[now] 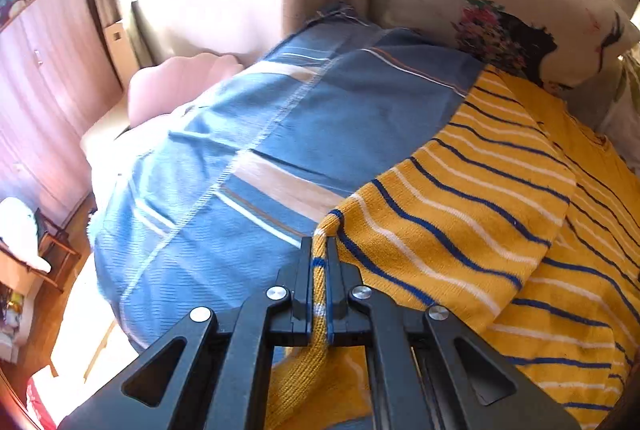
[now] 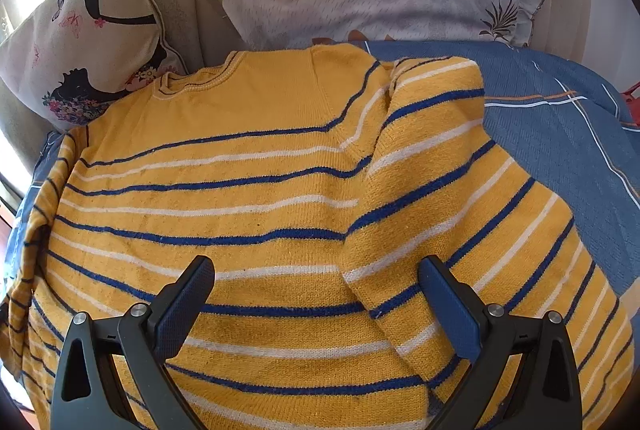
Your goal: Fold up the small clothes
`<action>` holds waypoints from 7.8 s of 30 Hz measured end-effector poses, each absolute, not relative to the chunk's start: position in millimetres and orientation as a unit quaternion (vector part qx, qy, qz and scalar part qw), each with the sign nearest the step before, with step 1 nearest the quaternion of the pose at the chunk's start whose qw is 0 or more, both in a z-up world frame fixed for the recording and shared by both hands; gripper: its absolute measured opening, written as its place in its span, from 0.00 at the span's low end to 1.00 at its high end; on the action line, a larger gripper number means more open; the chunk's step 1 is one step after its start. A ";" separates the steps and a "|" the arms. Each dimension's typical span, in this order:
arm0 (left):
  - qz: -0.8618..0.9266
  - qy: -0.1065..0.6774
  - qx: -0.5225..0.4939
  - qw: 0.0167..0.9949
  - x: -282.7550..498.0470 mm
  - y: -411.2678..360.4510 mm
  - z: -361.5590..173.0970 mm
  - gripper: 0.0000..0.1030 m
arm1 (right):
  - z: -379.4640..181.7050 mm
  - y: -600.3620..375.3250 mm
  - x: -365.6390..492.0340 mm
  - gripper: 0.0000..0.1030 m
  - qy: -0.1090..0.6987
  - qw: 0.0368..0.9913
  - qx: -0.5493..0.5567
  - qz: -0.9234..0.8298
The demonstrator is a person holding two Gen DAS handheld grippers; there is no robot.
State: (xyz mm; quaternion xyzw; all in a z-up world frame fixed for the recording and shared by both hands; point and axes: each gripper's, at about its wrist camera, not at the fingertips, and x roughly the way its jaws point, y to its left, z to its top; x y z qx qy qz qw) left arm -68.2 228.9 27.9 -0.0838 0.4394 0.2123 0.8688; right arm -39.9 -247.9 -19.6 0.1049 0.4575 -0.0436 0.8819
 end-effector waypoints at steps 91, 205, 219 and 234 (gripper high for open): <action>-0.053 0.400 -0.154 0.902 -149.2 142.5 45.5 0.47 | 92.5 -531.8 -250.4 0.09 0.330 0.872 0.210 -0.293; -0.075 0.480 -0.225 0.845 -99.5 151.9 -1.2 0.69 | -22.4 -301.6 -124.8 0.67 0.485 0.805 0.298 0.166; -0.171 0.463 -0.264 0.828 -162.8 139.7 -6.6 0.69 | -27.5 -273.5 -219.3 0.69 0.444 0.755 0.388 0.289; -0.135 0.479 -0.270 0.825 -166.3 135.6 -4.3 0.09 | -30.4 -224.7 -252.9 0.10 0.448 0.800 0.321 0.235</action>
